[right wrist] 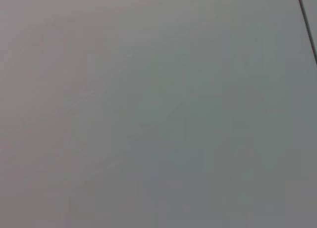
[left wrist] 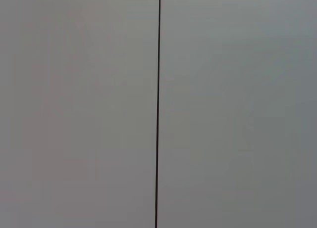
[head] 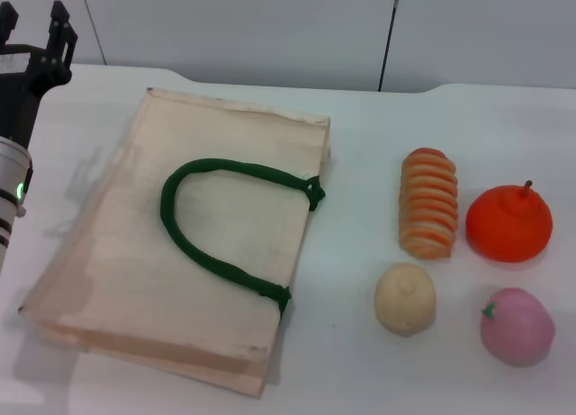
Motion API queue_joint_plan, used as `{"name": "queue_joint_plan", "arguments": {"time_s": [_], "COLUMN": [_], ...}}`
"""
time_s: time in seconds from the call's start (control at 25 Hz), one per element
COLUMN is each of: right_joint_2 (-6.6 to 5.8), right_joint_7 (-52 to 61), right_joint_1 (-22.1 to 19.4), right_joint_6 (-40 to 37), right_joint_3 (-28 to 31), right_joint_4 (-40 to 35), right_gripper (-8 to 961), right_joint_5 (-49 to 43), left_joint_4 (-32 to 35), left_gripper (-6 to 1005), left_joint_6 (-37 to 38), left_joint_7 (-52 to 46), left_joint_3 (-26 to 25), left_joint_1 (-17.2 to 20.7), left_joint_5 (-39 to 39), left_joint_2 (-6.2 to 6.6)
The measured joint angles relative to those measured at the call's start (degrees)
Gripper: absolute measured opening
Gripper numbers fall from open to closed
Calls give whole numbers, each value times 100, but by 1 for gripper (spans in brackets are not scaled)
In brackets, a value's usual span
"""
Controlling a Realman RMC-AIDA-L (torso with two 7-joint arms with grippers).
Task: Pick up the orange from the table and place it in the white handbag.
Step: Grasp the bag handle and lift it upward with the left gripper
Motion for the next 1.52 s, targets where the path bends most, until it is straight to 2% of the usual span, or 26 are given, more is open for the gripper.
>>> {"name": "queue_joint_plan", "arguments": {"time_s": [0.56, 1.04, 1.2, 1.36, 1.52], "right_joint_2": [0, -15, -55, -73, -80], "right_joint_7": [0, 179, 598, 1163, 1573], "right_joint_1": [0, -8, -9, -9, -6], "right_joint_6": [-3, 0, -75, -348, -471], "right_joint_3": [0, -56, -61, -62, -61], "right_joint_4": [0, 0, -76, -390, -621], "right_gripper": [771, 772, 772, 772, 772], "right_joint_5": [0, -92, -472, -1058, -1559], "left_joint_4": [0, -54, -66, -302, -1122], "left_gripper": [636, 634, 634, 633, 632], "left_joint_6": [0, 0, -27, -13, 62], "left_joint_7": [-57, -1127, -1882, -3271, -4930], "left_joint_3": [6, 63, 62, 61, 61], "left_joint_1": [12, 45, 78, 84, -61], "left_joint_5": [21, 296, 668, 1311, 2071], "left_joint_2": [1, 65, 179, 365, 372]}}
